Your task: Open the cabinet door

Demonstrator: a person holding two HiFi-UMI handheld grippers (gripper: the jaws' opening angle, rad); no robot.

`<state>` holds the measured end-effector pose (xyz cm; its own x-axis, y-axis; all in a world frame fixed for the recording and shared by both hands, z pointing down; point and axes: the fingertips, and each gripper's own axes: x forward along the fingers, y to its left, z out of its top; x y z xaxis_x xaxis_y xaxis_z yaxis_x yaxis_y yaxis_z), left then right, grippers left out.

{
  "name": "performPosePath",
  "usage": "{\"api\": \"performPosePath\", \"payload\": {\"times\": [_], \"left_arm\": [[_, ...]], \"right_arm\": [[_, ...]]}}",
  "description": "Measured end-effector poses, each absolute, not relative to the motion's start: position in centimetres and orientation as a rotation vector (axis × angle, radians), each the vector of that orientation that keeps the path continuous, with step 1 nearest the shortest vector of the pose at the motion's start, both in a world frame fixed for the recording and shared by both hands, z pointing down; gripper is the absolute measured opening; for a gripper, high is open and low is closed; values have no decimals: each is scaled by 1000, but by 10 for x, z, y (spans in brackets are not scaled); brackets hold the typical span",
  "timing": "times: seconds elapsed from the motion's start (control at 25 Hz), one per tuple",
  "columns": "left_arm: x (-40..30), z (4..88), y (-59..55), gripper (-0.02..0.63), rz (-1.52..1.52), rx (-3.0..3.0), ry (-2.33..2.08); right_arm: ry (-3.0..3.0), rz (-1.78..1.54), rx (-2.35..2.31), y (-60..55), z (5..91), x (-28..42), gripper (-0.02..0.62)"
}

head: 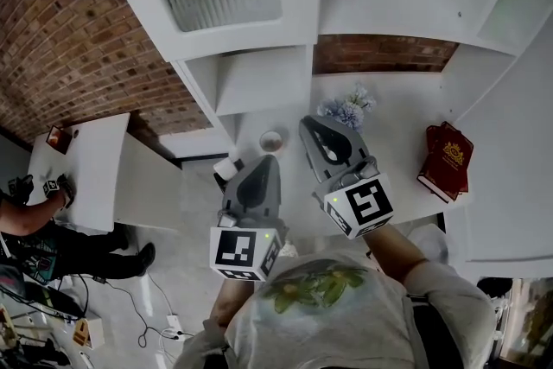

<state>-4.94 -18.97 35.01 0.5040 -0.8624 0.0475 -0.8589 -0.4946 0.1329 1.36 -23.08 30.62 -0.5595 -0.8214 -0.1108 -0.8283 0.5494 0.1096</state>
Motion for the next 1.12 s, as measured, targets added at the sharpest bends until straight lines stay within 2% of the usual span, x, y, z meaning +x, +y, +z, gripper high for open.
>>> {"api": "performPosePath", "payload": {"times": [0.56,0.72,1.12], "left_arm": [[-45,346,-236,9,-60,2655,-1431],[-45,348,-248,9,-66,2656,-1407],[-35,351,-273,9,-67,2677,-1341]], "right_arm": [[2724,157,-1453,-287,292,19,30],[2723,112,-1453,-300,292,22,81],[2683,37,-1471,-334,288,44,106]]}}
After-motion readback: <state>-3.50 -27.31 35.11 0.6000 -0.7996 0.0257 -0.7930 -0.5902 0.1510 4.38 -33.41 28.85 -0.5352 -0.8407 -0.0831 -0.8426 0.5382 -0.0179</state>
